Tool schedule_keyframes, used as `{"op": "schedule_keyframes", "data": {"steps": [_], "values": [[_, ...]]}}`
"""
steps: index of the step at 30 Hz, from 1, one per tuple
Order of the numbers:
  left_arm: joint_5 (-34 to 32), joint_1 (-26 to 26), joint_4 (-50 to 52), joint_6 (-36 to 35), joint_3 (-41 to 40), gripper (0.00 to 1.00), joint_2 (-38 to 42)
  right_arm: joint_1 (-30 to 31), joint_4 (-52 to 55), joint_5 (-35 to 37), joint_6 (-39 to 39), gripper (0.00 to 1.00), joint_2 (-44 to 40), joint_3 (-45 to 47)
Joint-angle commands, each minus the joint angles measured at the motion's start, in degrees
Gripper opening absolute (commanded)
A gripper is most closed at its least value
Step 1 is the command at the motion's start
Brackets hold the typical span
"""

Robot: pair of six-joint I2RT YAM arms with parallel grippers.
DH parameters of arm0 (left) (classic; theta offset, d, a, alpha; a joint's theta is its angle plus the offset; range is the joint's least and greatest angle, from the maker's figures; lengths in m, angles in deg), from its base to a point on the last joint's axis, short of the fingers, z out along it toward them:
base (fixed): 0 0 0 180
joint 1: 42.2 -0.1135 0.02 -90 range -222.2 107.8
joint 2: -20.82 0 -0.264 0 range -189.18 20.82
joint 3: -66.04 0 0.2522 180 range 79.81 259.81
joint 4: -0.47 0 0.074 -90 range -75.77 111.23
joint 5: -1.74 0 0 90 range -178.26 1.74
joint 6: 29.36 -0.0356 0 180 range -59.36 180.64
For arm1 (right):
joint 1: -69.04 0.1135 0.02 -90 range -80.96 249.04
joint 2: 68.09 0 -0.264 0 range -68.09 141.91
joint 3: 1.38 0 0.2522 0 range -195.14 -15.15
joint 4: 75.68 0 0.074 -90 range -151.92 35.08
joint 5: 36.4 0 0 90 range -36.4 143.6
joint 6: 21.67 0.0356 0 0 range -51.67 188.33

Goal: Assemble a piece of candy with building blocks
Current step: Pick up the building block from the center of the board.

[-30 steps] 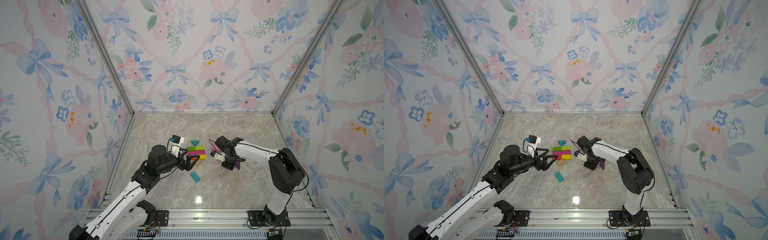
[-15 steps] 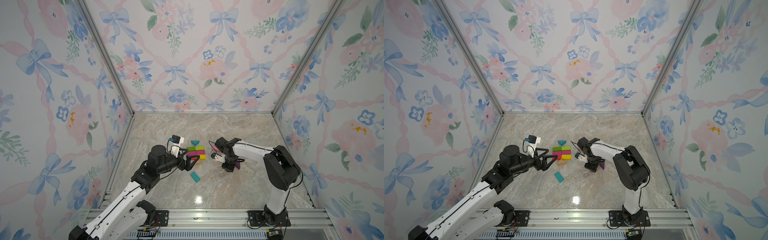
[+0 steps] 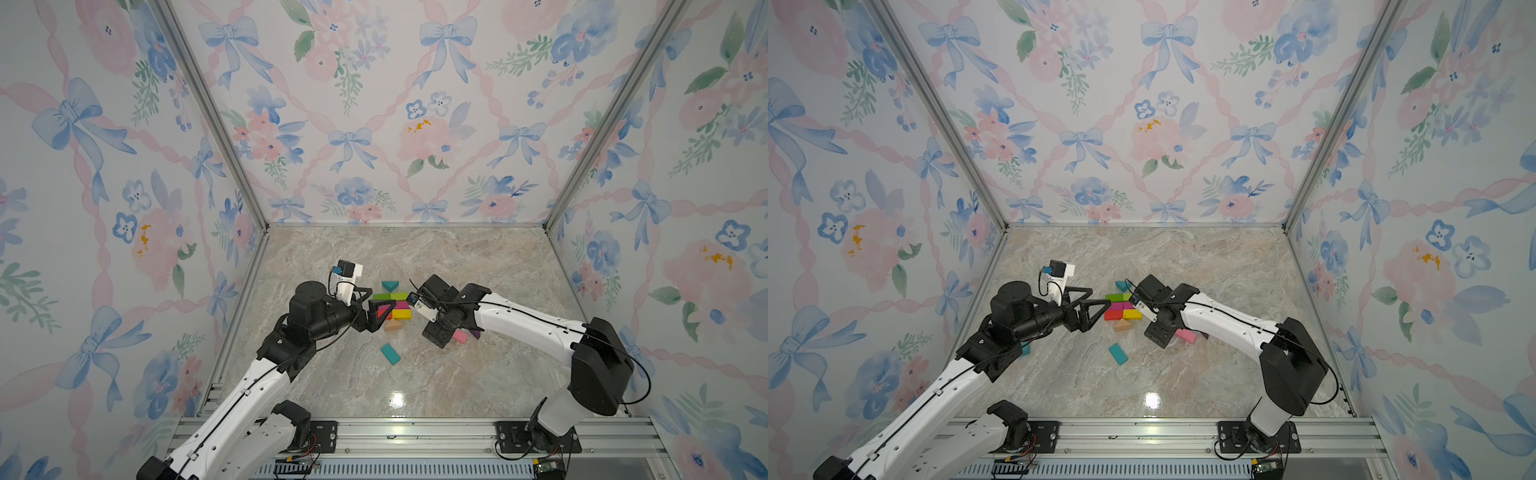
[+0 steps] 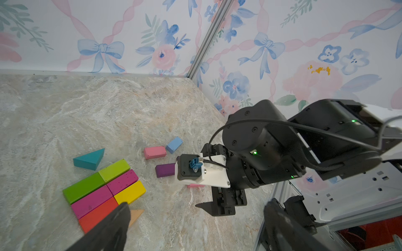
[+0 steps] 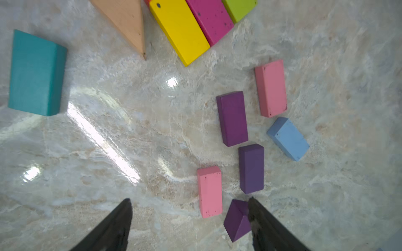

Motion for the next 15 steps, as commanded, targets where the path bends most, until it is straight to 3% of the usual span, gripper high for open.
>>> {"op": "schedule_keyframes", "data": {"steps": [1, 6, 9, 12, 15], "values": [[-2.4, -0.5, 10.5, -4.0, 3.4, 0.98, -3.8, 2.8, -3.4, -0.6, 11.9, 0.88, -1.7, 1.4], [-21.4, 0.1, 28.9, -11.3, 10.6, 0.98, -11.6, 5.4, -8.2, -4.1, 20.8, 0.92, -3.2, 5.4], [-26.5, 0.2, 32.4, -12.1, 12.1, 0.98, -13.2, 6.7, -9.4, -4.5, 23.2, 0.92, -3.3, 6.7], [-27.6, 0.3, 32.7, -9.7, 12.0, 0.98, -14.1, 8.4, -9.9, -4.6, 24.0, 0.93, -2.5, 6.4], [-23.8, 0.3, 32.5, -6.0, 11.1, 0.98, -14.8, 10.5, -10.5, -4.8, 24.5, 0.93, -0.1, 5.1]]}}
